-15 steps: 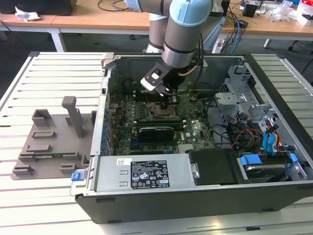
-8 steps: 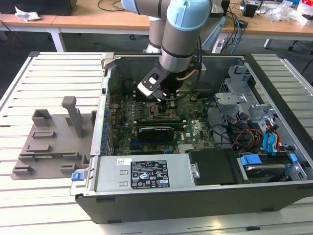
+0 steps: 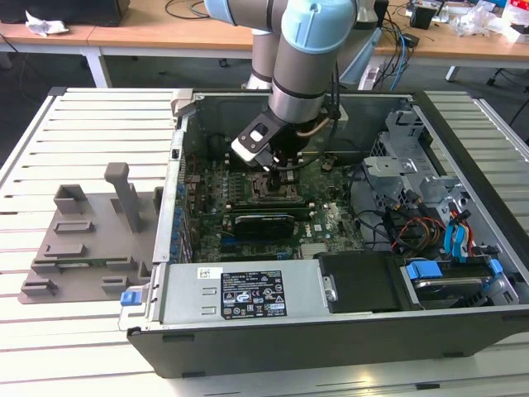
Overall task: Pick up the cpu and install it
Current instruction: 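Close the cpu cover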
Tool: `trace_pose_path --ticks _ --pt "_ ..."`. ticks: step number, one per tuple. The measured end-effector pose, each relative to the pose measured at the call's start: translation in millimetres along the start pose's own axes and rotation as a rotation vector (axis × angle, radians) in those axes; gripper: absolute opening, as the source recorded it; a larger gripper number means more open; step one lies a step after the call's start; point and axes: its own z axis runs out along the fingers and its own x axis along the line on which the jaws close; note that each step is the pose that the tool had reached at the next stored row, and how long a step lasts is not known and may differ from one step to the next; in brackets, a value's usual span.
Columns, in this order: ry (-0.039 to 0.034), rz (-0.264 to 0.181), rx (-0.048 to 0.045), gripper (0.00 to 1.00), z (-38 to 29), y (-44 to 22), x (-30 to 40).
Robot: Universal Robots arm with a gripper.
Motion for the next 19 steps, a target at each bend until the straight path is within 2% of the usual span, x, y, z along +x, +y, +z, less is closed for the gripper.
trace_pose_path --ticks 1,2,7,12,15,18,19 --pt "0.0020 0.027 -0.0019 0.11 0.3 0.1 0.0" --pt "0.0024 0.036 -0.0023 0.11 0.3 0.2 0.3" --pt "0.0027 0.049 -0.0033 0.11 0.6 2.6 5.9" --pt "0.0029 0.049 -0.0034 0.11 -6.8 2.1 6.5" --pt "0.0027 0.049 -0.0034 0.11 -7.2 -0.9 8.6" --pt "0.0028 0.049 -0.0035 0.11 -6.3 -2.7 15.1" --pt "0.0029 0.049 -0.0035 0.11 -5.8 -5.6 17.3"
